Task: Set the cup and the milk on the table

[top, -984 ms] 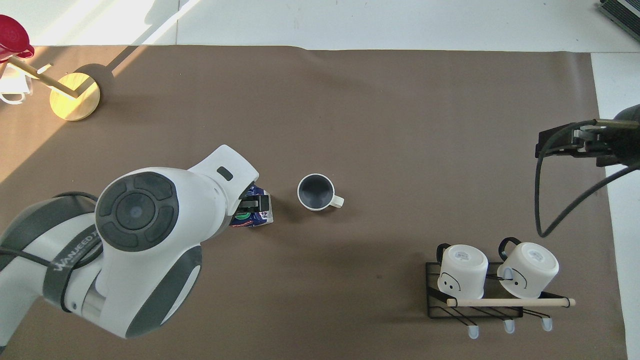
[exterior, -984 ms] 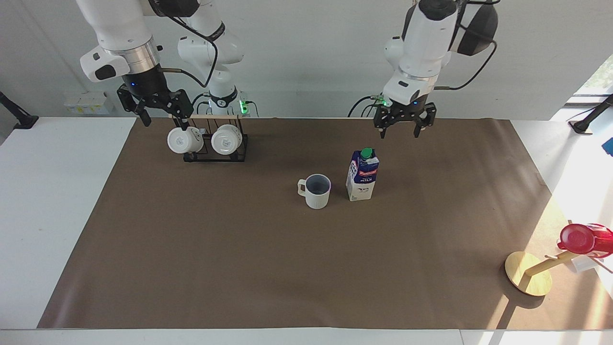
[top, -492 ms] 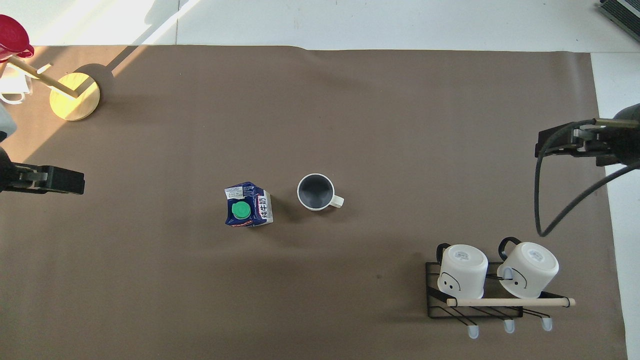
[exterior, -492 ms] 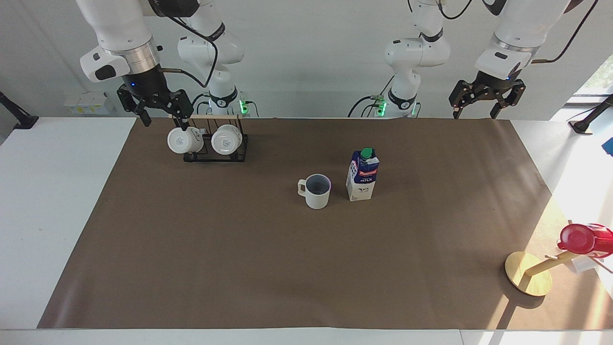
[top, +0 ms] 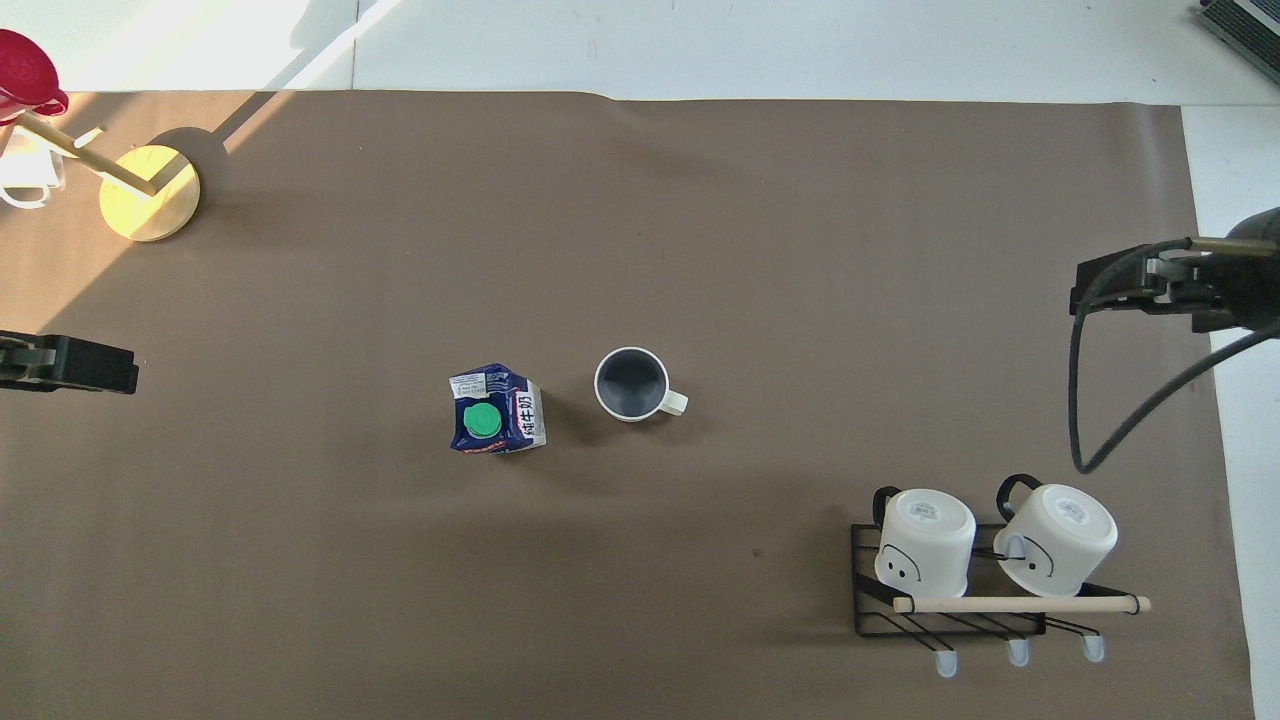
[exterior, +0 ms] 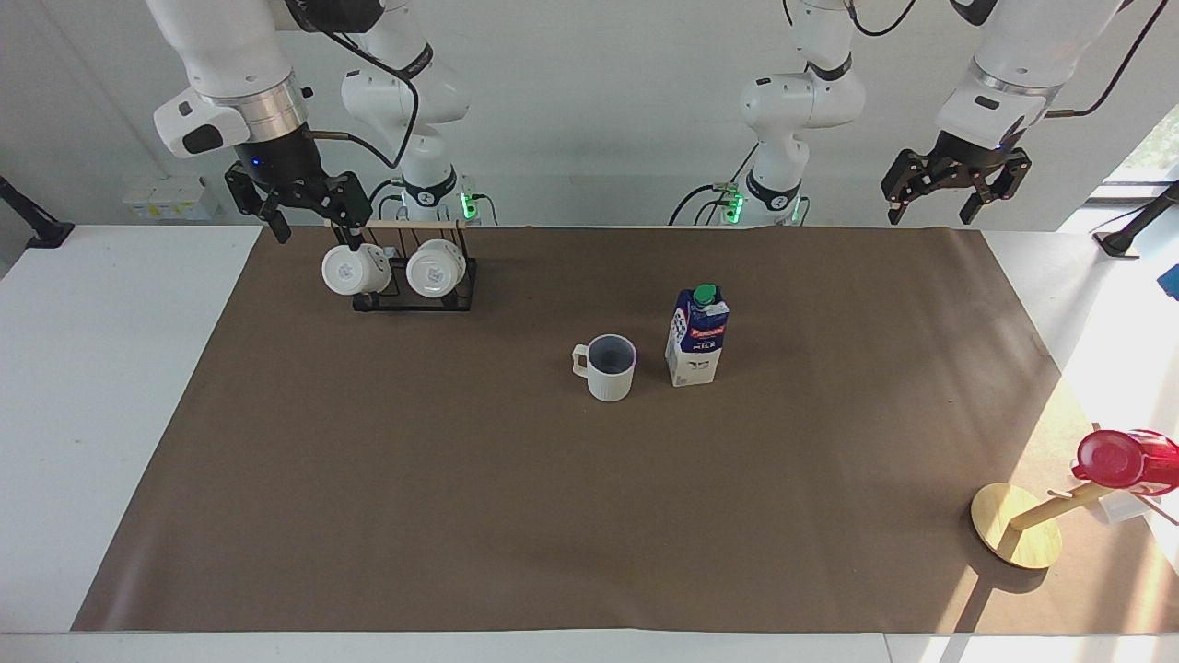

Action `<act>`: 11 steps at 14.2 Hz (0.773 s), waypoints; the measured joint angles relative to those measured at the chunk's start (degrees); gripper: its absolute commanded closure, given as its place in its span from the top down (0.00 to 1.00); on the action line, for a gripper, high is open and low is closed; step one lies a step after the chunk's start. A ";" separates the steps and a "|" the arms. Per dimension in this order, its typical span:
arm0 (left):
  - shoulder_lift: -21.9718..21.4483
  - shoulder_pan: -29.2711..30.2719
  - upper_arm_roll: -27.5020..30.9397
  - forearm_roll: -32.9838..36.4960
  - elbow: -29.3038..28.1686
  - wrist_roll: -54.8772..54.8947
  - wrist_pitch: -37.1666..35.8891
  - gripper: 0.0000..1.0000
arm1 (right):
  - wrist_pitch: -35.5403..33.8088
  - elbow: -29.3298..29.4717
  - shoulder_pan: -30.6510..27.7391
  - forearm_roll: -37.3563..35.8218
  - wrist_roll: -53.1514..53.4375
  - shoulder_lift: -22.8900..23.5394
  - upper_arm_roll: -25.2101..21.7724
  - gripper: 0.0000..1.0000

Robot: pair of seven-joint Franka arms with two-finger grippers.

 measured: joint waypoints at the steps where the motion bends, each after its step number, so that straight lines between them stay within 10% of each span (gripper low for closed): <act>1: -0.01 0.00 -0.09 -1.42 0.00 0.00 0.00 1.00 | 0.00 0.00 0.00 0.00 0.00 0.00 0.00 1.00; 11: -0.43 0.00 -0.40 -3.13 0.01 0.00 0.00 1.00 | 0.00 0.00 0.00 0.00 0.00 0.00 0.00 1.00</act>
